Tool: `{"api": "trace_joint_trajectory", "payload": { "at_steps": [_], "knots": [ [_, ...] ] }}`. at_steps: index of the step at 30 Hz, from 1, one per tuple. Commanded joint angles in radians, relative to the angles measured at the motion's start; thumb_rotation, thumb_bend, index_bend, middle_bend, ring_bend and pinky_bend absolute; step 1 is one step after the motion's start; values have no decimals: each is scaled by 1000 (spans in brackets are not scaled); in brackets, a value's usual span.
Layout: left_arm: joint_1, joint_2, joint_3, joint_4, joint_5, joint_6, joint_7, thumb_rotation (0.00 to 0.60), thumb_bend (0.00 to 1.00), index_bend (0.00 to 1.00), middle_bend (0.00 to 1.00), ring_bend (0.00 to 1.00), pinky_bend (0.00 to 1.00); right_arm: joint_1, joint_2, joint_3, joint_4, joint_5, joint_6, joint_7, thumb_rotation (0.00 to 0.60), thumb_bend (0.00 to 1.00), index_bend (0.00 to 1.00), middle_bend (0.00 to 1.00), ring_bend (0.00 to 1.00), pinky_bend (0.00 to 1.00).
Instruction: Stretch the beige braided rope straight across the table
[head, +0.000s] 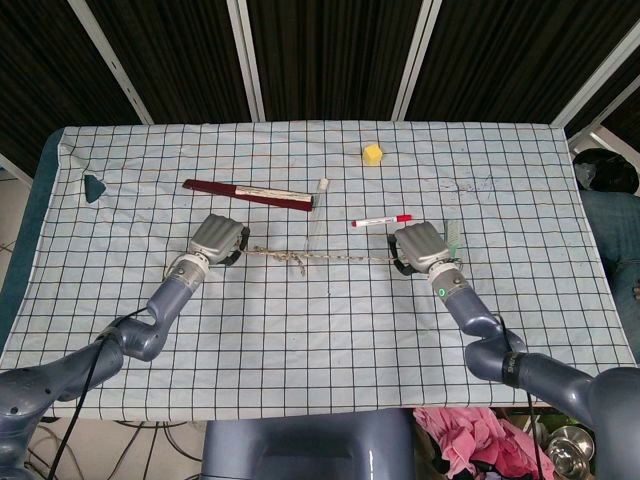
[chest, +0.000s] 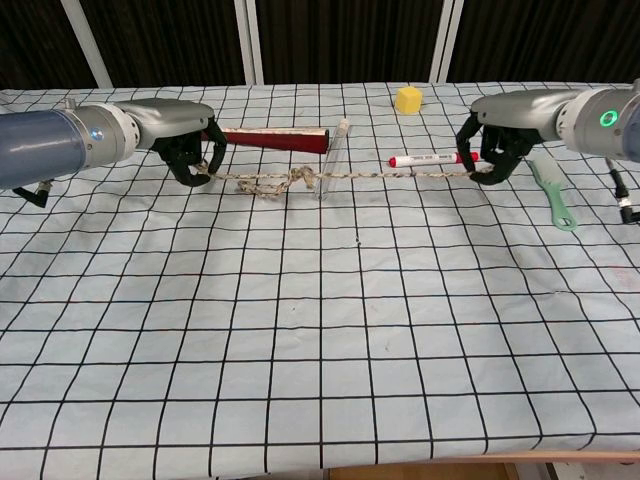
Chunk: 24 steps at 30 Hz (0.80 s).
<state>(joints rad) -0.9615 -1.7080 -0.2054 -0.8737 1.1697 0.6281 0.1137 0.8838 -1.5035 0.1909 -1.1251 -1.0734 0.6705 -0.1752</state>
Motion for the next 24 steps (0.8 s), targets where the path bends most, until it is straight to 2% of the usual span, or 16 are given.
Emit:
{"api": "trace_joint_trajectory", "payload": {
  "at_steps": [1,4,8,24],
  "knots": [
    [13,27,-3,-22,-11,16,15,600,523,690,1000,983,994,-38,68,-11,-45,-7,37,-6,600,427,697,894,1000,986],
    [33,65,-4,-51,-30,23,21,600,523,691,1000,983,994,-74,134,-40,-62,-11,49,-20,600,428,697,894,1000,987],
    [45,91,-4,-66,-47,28,31,600,523,691,1000,983,994,-108,174,-63,-49,4,39,-10,600,428,697,894,1000,986],
    [59,91,21,31,-99,-1,98,600,523,691,1000,983,995,-198,197,-92,144,-27,5,149,600,428,697,894,1000,986]
  ]
}}
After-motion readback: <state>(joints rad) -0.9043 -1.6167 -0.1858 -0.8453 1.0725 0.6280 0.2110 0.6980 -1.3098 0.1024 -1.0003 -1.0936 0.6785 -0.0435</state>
